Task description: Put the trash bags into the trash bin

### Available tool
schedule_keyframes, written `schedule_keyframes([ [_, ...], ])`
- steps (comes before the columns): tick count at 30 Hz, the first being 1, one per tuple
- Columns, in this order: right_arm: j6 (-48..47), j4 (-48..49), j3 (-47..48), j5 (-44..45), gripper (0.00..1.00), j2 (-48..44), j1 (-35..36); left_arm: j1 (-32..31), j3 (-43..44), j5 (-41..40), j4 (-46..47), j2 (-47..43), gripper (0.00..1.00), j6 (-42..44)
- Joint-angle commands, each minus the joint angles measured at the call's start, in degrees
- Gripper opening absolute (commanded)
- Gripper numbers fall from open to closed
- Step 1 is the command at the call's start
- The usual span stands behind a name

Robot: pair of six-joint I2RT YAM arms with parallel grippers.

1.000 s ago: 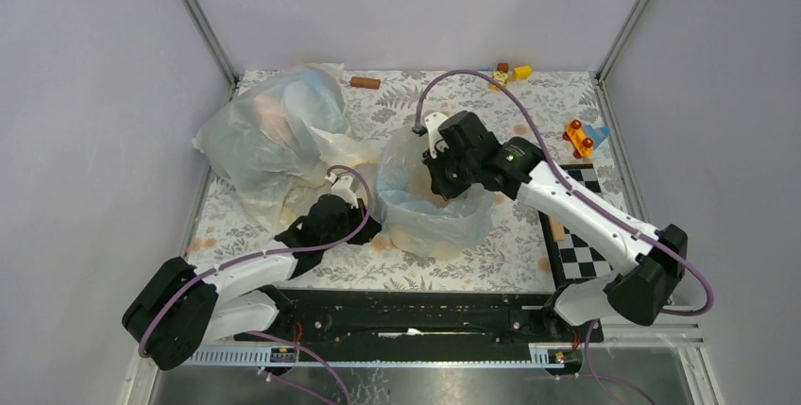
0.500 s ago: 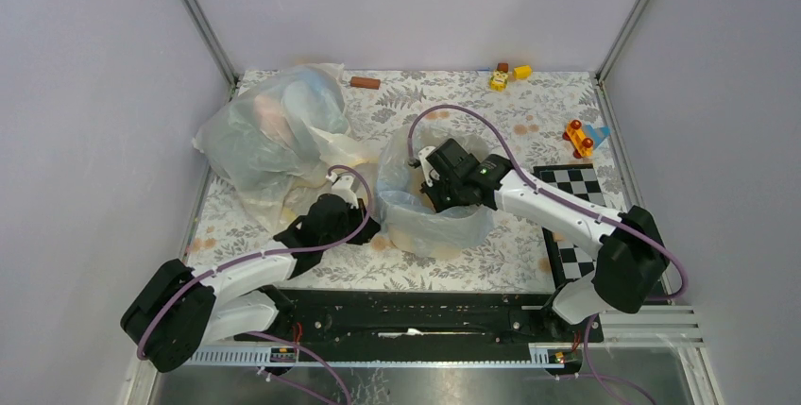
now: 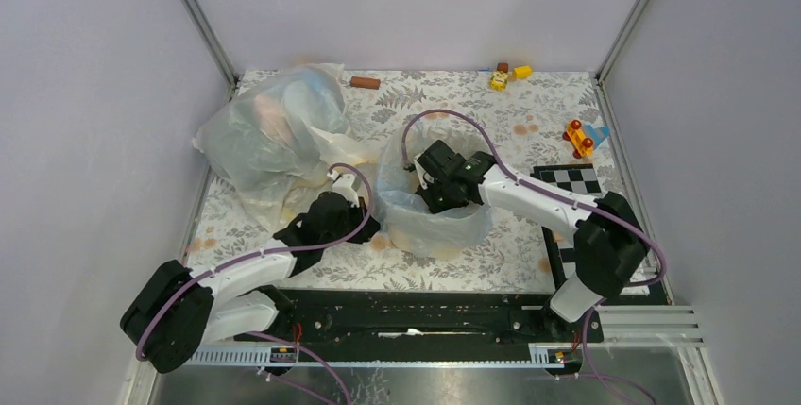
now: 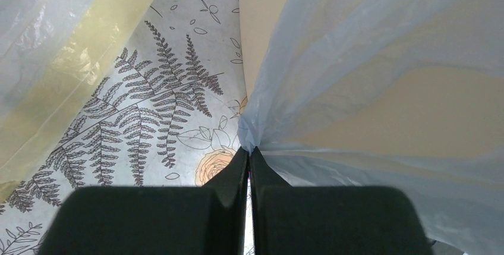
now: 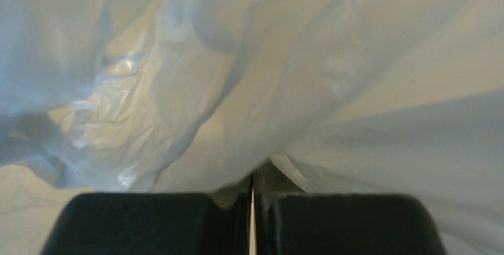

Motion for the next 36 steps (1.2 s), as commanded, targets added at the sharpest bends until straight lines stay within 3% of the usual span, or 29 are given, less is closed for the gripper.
schedule_keyframes([
  [1, 1.8, -2.6, 1.7, -1.5, 0.00, 3.2, 0.5, -0.1, 3.0, -0.7, 0.1, -1.3, 0.00, 2.0],
  [14, 8.1, -8.1, 6.9, 3.2, 0.00, 7.0, 0.6, -0.1, 3.0, -0.4, 1.9, 0.2, 0.00, 2.2],
  [26, 9.0, 0.2, -0.5, 1.7, 0.00, 13.8, 1.0, -0.1, 3.4, 0.6, 2.7, 1.0, 0.00, 1.8],
  [28, 8.9, 2.0, -1.7, 1.1, 0.00, 14.8, 1.0, -0.1, 3.9, -0.1, 1.7, 0.3, 0.05, 2.0],
  [32, 8.7, 4.8, -3.7, 0.8, 0.00, 16.8, 1.0, -0.1, 4.7, -3.2, -1.2, -1.5, 0.28, 2.4],
  [36, 8.2, 7.4, -5.7, 0.0, 0.00, 15.9, 1.0, -0.2, 5.5, -5.9, -5.2, -5.1, 0.40, 2.2],
])
